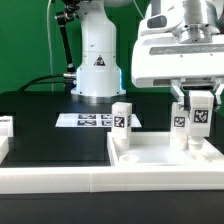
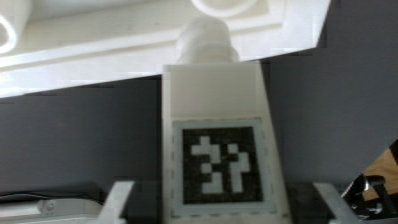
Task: Assemble square table
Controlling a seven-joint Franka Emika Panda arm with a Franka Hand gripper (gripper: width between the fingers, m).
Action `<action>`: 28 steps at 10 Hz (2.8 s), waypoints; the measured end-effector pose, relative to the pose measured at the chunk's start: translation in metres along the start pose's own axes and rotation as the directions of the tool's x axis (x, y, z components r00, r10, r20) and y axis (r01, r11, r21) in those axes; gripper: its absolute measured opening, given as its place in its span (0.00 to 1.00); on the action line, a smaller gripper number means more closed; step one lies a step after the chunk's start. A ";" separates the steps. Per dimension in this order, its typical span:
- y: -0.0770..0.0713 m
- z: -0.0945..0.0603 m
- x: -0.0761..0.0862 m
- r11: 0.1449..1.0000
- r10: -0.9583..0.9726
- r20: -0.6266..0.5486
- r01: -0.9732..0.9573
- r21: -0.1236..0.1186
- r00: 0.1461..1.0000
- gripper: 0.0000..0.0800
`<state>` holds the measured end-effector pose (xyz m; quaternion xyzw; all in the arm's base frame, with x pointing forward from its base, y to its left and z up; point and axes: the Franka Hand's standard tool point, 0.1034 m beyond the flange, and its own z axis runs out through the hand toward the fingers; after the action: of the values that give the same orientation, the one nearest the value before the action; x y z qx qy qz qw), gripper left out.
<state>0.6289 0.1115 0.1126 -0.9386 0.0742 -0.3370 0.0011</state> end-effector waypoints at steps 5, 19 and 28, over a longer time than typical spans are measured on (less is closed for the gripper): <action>-0.002 0.002 -0.012 1.000 -0.006 0.013 0.006 -0.003 1.000 0.36; -0.008 0.015 -0.025 1.000 0.002 0.025 -0.001 -0.017 1.000 0.36; -0.007 0.020 -0.036 0.999 0.019 0.037 -0.018 -0.034 0.999 0.38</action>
Offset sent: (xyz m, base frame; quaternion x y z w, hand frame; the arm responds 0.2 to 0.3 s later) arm -0.0131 0.0081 -0.0057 0.0284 0.0228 -0.0009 0.9993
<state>0.6149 0.1223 0.0743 -0.9439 0.0887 -0.3180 -0.0103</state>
